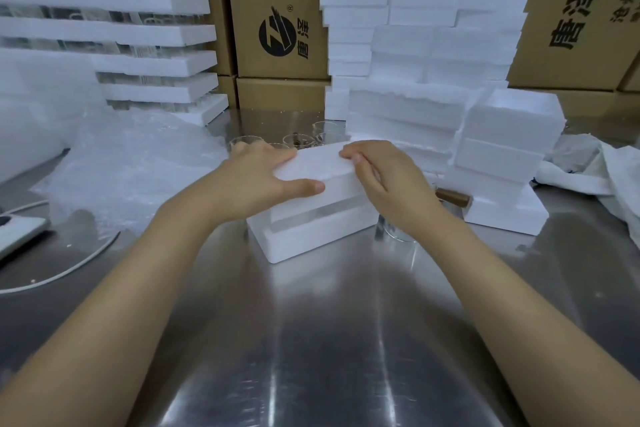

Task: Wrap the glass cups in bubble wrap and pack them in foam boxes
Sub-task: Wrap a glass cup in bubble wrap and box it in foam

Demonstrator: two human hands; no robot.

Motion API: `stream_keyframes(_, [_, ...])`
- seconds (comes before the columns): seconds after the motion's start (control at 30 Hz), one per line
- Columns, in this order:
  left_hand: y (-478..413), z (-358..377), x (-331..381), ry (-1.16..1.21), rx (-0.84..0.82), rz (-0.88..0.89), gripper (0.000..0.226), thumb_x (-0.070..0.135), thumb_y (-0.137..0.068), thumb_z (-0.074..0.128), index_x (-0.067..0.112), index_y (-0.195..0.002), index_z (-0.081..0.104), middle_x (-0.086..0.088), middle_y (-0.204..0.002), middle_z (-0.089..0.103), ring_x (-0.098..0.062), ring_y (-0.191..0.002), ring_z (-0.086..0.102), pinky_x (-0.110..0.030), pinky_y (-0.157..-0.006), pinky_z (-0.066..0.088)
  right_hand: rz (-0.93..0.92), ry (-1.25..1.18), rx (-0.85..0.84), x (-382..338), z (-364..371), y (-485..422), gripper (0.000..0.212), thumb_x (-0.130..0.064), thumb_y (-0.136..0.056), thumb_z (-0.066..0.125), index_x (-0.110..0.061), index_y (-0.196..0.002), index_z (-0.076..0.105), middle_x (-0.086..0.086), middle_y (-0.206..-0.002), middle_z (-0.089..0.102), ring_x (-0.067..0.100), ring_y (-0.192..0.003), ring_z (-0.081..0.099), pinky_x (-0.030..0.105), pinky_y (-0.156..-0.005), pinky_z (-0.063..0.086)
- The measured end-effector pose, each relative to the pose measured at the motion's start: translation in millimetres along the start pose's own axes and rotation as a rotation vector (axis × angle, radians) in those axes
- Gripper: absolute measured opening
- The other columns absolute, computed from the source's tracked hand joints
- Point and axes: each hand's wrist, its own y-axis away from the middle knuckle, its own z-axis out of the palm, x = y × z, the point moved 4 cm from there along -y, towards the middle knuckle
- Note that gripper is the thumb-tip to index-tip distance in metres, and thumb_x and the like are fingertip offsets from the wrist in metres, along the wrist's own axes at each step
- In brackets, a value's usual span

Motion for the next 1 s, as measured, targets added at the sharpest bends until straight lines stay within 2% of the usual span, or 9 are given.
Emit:
stream_keyframes(0.07, [1.0,0.7,1.7,-0.007,-0.006,-0.028,0.104,0.088,-0.057,0.054,0.037,-0.145,0.034,0.004,-0.143,0.034,-0.014,-0.138,0.016,-0.034,-0.097,0.023,0.033,-0.013,-0.003,0.3,3.3,-0.6,0.026,-0.012,-0.1,0.044,-0.011,-0.113,0.066,0.0,-0.116,0.065,0.019,-0.116,0.053,0.026,-0.098,0.038])
stream_keyframes(0.23, [5.7,1.5,11.5,-0.04,0.071,0.003,0.089,0.076,-0.068,0.063,0.039,-0.144,0.035,0.01,-0.139,0.034,-0.01,-0.135,0.015,-0.031,-0.099,0.02,0.065,-0.001,-0.006,1.5,-0.6,-0.3,0.025,-0.008,-0.092,0.044,-0.012,-0.105,0.064,-0.003,-0.111,0.063,0.017,-0.108,0.053,0.035,-0.092,0.043])
stream_keyframes(0.4, [6.9,1.2,7.3,-0.069,-0.059,-0.062,0.101,0.079,-0.056,0.049,0.042,-0.147,0.026,0.006,-0.14,0.031,-0.015,-0.137,0.014,-0.037,-0.104,0.023,0.075,-0.021,-0.011,-2.7,1.0,-1.0,0.028,-0.016,-0.088,0.038,-0.012,-0.101,0.063,-0.004,-0.11,0.063,0.015,-0.108,0.051,0.031,-0.085,0.042])
stream_keyframes(0.47, [6.7,5.6,7.0,-0.117,-0.085,-0.051,0.102,0.079,-0.059,0.053,0.042,-0.148,0.021,0.006,-0.14,0.028,-0.014,-0.136,0.013,-0.034,-0.101,0.021,0.088,0.037,-0.02,-0.6,2.0,-2.0,0.028,-0.02,-0.083,0.037,-0.016,-0.097,0.062,-0.007,-0.107,0.062,0.011,-0.104,0.049,0.029,-0.076,0.039])
stream_keyframes(0.53, [7.0,10.5,9.1,-0.187,-0.088,-0.023,0.104,0.078,-0.06,0.054,0.042,-0.149,0.015,0.008,-0.137,0.026,-0.011,-0.133,0.012,-0.029,-0.095,0.017,0.078,0.11,-0.016,1.7,3.9,-1.5,0.019,-0.016,-0.083,0.043,-0.017,-0.093,0.059,-0.008,-0.105,0.061,0.012,-0.101,0.048,0.029,-0.07,0.038])
stream_keyframes(0.63, [5.4,10.8,6.7,-0.173,-0.107,-0.027,0.101,0.076,-0.066,0.059,0.042,-0.149,0.013,0.007,-0.141,0.026,-0.013,-0.136,0.013,-0.03,-0.096,0.017,0.077,0.095,-0.007,2.7,5.2,-1.6,0.018,-0.011,-0.086,0.046,-0.017,-0.096,0.06,-0.006,-0.107,0.061,0.014,-0.102,0.049,0.033,-0.076,0.044])
stream_keyframes(0.77, [5.0,6.9,2.5,-0.083,-0.119,-0.02,0.094,0.074,-0.062,0.056,0.044,-0.146,0.025,0.003,-0.142,0.033,-0.019,-0.138,0.023,-0.029,-0.093,0.022,0.104,0.058,-0.014,1.0,5.9,-2.5,0.021,-0.015,-0.089,0.043,-0.02,-0.098,0.061,-0.006,-0.108,0.062,0.014,-0.101,0.053,0.037,-0.082,0.047])
stream_keyframes(0.9, [3.5,6.3,-1.0,-0.058,-0.088,-0.018,0.087,0.068,-0.073,0.065,0.045,-0.147,0.024,0.007,-0.152,0.027,-0.015,-0.141,0.021,-0.027,-0.093,0.021,0.143,0.07,-0.018,0.0,5.0,-3.0,0.021,-0.015,-0.089,0.044,-0.021,-0.098,0.061,-0.008,-0.108,0.063,0.013,-0.1,0.054,0.038,-0.083,0.048])
stream_keyframes(1.0, [3.0,6.6,-2.1,-0.093,-0.102,-0.027,0.093,0.077,-0.066,0.059,0.047,-0.146,0.023,0.008,-0.149,0.03,-0.015,-0.138,0.027,-0.028,-0.092,0.024,0.13,0.049,-0.051,-0.3,3.9,-0.7,0.022,-0.016,-0.093,0.042,-0.021,-0.103,0.061,-0.009,-0.112,0.061,0.011,-0.104,0.052,0.037,-0.086,0.046])
